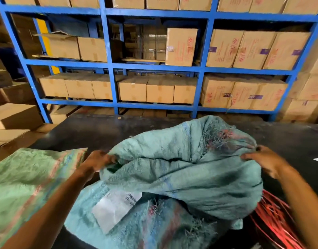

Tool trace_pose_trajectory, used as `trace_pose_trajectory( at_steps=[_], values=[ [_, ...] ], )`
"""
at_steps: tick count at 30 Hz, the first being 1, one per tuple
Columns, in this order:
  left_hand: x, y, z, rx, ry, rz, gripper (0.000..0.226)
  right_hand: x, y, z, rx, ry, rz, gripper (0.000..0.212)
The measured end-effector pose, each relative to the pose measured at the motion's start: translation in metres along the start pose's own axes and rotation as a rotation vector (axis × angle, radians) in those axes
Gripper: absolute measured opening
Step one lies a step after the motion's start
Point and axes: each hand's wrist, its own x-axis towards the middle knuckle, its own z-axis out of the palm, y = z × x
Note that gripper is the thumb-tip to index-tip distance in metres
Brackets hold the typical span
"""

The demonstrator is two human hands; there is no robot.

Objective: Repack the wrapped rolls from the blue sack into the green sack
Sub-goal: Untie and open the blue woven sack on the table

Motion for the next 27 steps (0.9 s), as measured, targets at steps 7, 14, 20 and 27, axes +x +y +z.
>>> trace_pose_trajectory(
  at_steps=[7, 14, 20, 27],
  values=[
    [0.000, 0.003, 0.034, -0.334, 0.007, -0.168, 0.024, 0.000, 0.008, 0.052, -0.149, 0.214, 0.071, 0.040],
    [-0.022, 0.045, 0.017, -0.694, -0.418, -0.298, 0.042, 0.009, 0.006, 0.062, 0.371, 0.081, 0.089, 0.073],
    [-0.004, 0.022, -0.017, -0.844, -0.167, -0.264, 0.028, -0.010, 0.008, 0.036, 0.554, 0.052, 0.172, 0.029],
    [-0.048, -0.026, 0.029, -0.712, 0.197, -0.120, 0.015, -0.003, 0.027, 0.048, -0.217, -0.125, 0.065, 0.008]
  ],
)
